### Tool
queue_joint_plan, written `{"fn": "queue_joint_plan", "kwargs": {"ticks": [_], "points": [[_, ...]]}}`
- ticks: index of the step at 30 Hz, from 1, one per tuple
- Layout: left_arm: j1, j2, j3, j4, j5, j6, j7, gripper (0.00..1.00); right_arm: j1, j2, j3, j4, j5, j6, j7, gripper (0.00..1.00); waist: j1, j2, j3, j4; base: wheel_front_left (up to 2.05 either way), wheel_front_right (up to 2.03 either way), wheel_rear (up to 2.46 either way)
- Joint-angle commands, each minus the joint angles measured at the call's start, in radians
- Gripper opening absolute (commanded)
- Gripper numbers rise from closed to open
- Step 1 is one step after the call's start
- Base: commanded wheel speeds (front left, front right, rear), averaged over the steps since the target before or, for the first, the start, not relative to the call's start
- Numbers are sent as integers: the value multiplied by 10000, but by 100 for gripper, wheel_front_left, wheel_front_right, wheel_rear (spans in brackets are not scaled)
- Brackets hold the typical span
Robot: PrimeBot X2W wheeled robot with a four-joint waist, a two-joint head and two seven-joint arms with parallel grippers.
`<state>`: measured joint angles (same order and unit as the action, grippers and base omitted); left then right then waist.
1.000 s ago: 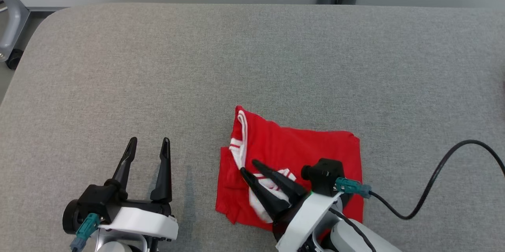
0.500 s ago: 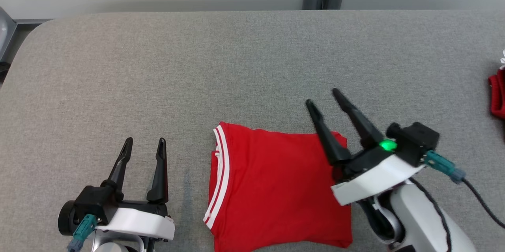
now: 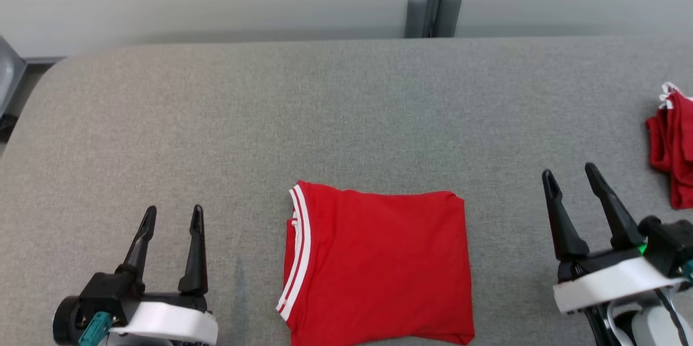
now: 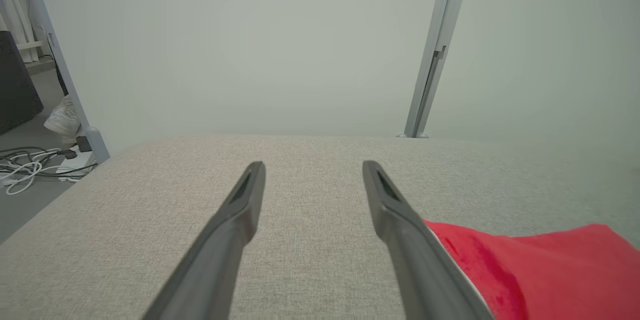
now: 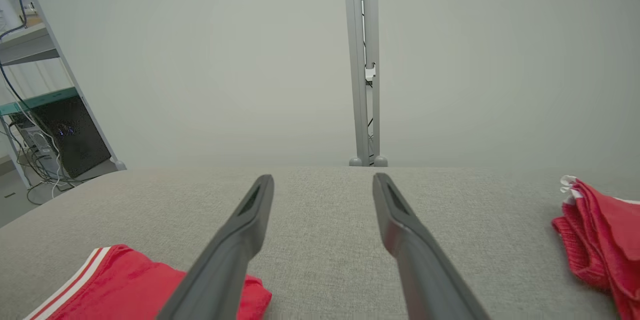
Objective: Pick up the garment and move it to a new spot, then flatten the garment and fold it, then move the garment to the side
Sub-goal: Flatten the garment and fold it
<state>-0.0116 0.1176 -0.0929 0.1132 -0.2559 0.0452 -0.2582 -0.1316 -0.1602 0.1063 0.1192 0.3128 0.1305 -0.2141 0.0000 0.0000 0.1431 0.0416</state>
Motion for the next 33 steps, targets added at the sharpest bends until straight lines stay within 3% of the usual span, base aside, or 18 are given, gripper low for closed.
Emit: {"fn": "queue_joint_plan", "kwargs": {"ticks": [1,15,33], "points": [[78,98,59,-80,-7,65,26,100,142,2,-78,-86,-35,3,42,100,0,0,-194,-46,0,0,0],[1355,559,8,-865,63,281,973,100,2057,108,-868,-948,-537,3,806,100,0,0,-1471,-125,0,0,0],[1870,747,-60,-1536,-74,540,1483,100,2688,528,-1228,-1640,-519,3,1115,100,0,0,-1692,-271,0,0,0]]}}
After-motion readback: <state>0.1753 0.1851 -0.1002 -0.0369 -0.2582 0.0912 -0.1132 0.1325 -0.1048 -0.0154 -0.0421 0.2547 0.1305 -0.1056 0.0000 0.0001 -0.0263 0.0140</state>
